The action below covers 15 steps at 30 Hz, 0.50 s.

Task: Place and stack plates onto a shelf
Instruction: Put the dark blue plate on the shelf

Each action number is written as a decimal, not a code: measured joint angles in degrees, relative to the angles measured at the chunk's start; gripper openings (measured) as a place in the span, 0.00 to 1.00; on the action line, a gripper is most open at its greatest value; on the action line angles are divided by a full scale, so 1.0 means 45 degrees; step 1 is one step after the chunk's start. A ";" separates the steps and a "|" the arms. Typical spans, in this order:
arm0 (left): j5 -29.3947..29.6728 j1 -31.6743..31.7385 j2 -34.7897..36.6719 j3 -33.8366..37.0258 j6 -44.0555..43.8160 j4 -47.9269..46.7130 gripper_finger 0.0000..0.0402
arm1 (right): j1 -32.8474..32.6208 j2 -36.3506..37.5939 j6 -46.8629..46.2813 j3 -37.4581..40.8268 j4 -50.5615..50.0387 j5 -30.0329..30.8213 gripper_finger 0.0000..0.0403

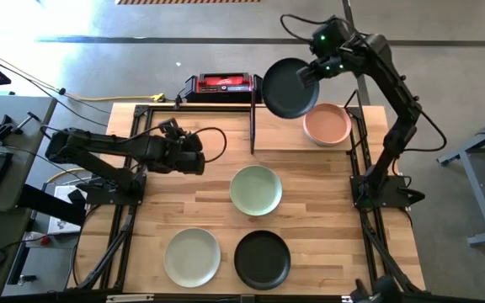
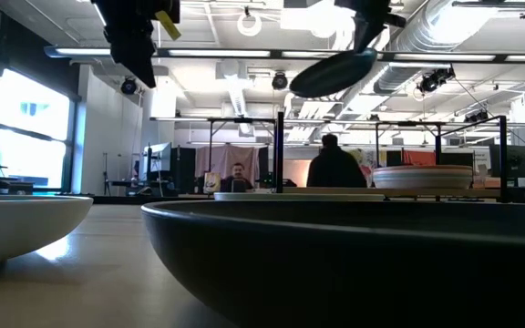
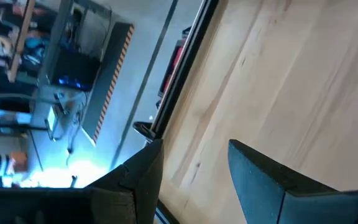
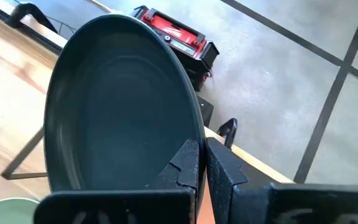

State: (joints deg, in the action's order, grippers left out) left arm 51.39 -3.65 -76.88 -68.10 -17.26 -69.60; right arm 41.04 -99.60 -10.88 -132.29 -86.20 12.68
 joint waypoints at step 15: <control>-0.0256 0.1074 0.0000 0.0000 -0.1244 0.0018 0.42 | 0.1106 -0.0011 0.0661 0.0210 -0.0731 -0.0921 0.00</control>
State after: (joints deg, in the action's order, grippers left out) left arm 50.24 1.18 -76.88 -68.10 -22.86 -69.52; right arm 46.02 -99.65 -7.90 -131.35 -89.49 8.54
